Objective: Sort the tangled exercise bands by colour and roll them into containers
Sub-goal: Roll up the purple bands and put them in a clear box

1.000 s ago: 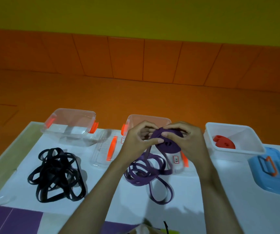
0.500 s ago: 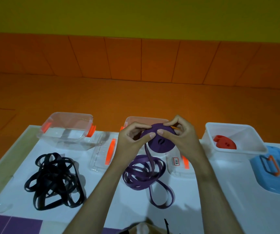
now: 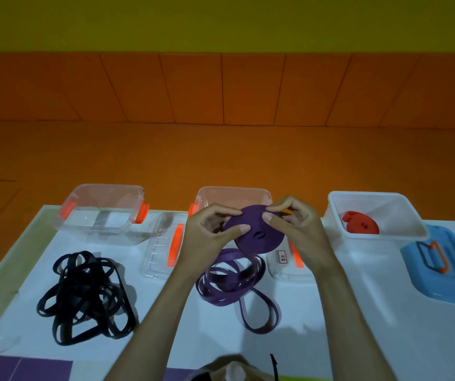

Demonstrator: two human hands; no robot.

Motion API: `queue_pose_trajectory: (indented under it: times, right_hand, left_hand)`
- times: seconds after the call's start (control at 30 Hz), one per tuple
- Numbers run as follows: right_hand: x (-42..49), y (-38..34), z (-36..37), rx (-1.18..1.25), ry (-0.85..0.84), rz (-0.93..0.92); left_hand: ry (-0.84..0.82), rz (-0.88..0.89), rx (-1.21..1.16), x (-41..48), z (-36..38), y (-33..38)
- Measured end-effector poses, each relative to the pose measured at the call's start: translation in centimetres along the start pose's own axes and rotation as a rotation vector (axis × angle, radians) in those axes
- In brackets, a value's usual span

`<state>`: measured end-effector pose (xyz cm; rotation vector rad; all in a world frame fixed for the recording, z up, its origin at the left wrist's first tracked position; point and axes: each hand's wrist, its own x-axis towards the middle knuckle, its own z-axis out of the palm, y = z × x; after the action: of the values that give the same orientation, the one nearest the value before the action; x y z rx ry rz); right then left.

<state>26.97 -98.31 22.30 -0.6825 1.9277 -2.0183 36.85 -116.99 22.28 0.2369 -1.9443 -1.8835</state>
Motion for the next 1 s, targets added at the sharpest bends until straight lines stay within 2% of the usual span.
queue_pose_trajectory:
  times: [0.2, 0.33, 0.4, 0.57, 0.8, 0.9, 1.0]
  right_hand:
    - [-0.2, 0.0, -0.5, -0.122, 0.029, -0.004]
    - [-0.3, 0.1, 0.0, -0.086, 0.079, -0.035]
    - [-0.5, 0.4, 0.0, -0.069, 0.043, -0.007]
    - [-0.3, 0.7, 0.2, -0.16, 0.03, -0.006]
    - [0.3, -0.2, 0.7, -0.024, 0.046, -0.039]
    - [0.1, 0.6, 0.6, -0.075, 0.038, 0.002]
    - [0.1, 1.2, 0.7, -0.112, 0.101, -0.022]
  left_hand:
    - [-0.055, 0.044, 0.056, 0.3, 0.6, -1.1]
    - [-0.142, -0.046, 0.032, 0.7, -0.1, -1.5]
    - [-0.182, -0.059, 0.014, 1.1, -0.6, -1.4]
    - [-0.099, -0.009, 0.113, 0.9, 0.2, -1.0]
    - [-0.143, -0.067, -0.002, 0.9, -1.4, -1.3]
    - [-0.105, -0.042, 0.027, 1.0, -1.1, -1.1]
    - [-0.095, -0.027, 0.013, 0.9, -0.6, -1.2]
